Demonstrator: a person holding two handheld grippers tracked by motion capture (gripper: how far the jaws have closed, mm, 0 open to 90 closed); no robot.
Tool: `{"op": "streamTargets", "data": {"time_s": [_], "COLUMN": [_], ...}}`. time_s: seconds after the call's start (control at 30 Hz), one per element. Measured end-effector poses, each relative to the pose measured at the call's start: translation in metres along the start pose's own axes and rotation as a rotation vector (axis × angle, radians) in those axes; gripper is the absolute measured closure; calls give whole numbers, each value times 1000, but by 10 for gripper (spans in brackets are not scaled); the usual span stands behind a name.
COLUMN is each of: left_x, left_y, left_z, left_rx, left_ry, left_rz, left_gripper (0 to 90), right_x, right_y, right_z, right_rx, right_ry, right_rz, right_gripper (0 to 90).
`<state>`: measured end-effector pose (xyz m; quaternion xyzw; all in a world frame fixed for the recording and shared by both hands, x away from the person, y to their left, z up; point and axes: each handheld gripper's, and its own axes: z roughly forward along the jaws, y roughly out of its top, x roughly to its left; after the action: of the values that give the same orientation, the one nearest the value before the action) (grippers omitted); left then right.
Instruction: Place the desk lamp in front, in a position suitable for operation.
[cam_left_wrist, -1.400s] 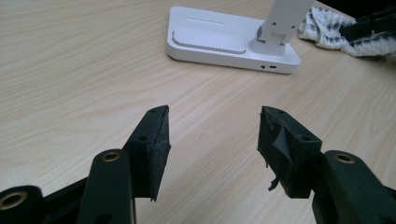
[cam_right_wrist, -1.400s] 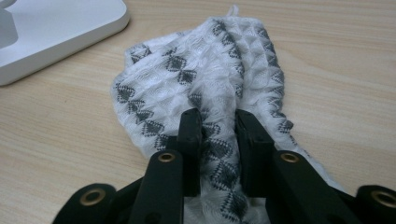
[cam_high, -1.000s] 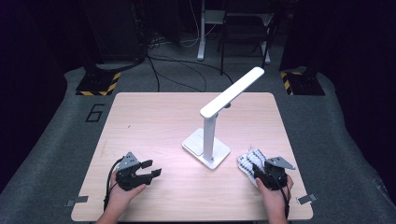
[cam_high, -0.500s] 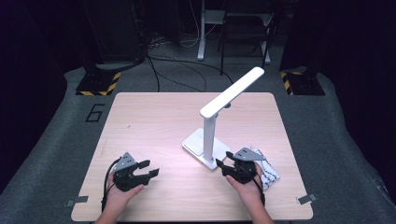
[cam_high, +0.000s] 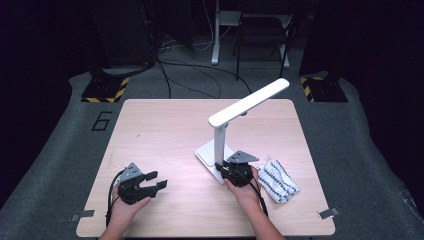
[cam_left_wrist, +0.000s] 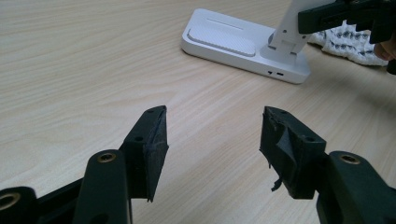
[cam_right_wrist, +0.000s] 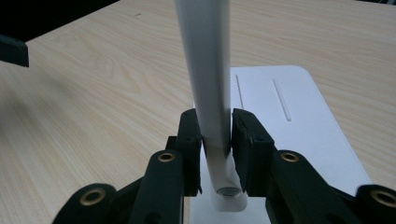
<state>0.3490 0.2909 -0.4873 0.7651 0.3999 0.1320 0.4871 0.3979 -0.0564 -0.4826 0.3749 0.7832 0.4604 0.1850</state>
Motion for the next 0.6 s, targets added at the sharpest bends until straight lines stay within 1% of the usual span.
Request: {"op": "streamTargets", "data": {"time_s": [0.03,0.1,0.17,0.23,0.27,0.3,0.33,0.37,0.4,0.43,0.47,0.5,0.53,0.57,0.6], "left_x": [0,0,-1,-1,-1,-1,-1,-1,-1,-1,-1,-1,0,0,0], "left_y": [0,0,0,0,0,0,0,0,0,0,0,0,1,1,1], "left_z": [0,0,0,0,0,0,-1,0,-1,-1,-1,-1,-2,-2,-2], "left_rx": [0,4,-1,1,4,4,3,-1,-1,-2,-8,-8,3,0,-2], "left_ry": [0,-1,2,2,1,1,1,1,1,2,4,4,0,2,5], "left_rz": [-2,-1,-1,-2,4,4,5,4,1,1,3,3,9,11,1], "left_gripper": [416,415,415,416,416,415,415,416,415,415,415,415,415,415,415], "right_x": [0,8,13,23,32,32,35,40,50,50,58,58,63,69,78], "right_y": [0,3,4,5,5,5,6,6,7,7,7,7,7,7,7], "right_z": [0,2,4,6,8,8,8,9,11,11,12,12,13,14,15], "right_rx": [0,15,19,25,21,21,31,30,34,34,34,34,33,35,37], "right_ry": [0,-13,-3,10,23,23,27,30,39,39,52,52,59,68,86], "right_rz": [0,-37,-45,-54,-50,-50,-45,-48,-47,-47,-53,-53,-59,-59,-70], "right_gripper": [746,749,750,749,747,747,747,746,745,745,743,743,743,742,739]}}
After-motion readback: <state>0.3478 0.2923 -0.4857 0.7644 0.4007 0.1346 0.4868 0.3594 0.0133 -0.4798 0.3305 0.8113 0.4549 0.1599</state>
